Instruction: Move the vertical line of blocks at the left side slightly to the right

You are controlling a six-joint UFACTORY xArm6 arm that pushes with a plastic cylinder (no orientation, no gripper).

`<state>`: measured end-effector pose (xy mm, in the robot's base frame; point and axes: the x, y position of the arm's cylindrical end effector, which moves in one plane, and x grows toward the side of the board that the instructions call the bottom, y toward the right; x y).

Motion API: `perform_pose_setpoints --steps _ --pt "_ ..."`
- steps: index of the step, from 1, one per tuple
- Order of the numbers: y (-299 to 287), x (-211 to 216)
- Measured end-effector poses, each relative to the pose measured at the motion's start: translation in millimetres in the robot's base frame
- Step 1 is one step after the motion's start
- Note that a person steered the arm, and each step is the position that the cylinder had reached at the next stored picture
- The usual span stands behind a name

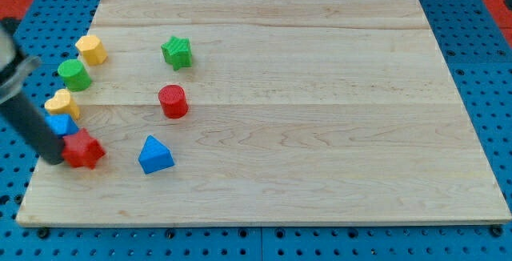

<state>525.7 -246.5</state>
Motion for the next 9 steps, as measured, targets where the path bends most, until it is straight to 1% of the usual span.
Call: perform_pose_setpoints --steps 1,2,3,4,5,6,7,8,9 --pt "2 0" --pt "-39 26" --pt "-57 2" --pt "-31 -23" --pt "34 -31" --pt "8 -12" --pt "-42 -5" --pt "-58 -32" --pt "-49 -58"
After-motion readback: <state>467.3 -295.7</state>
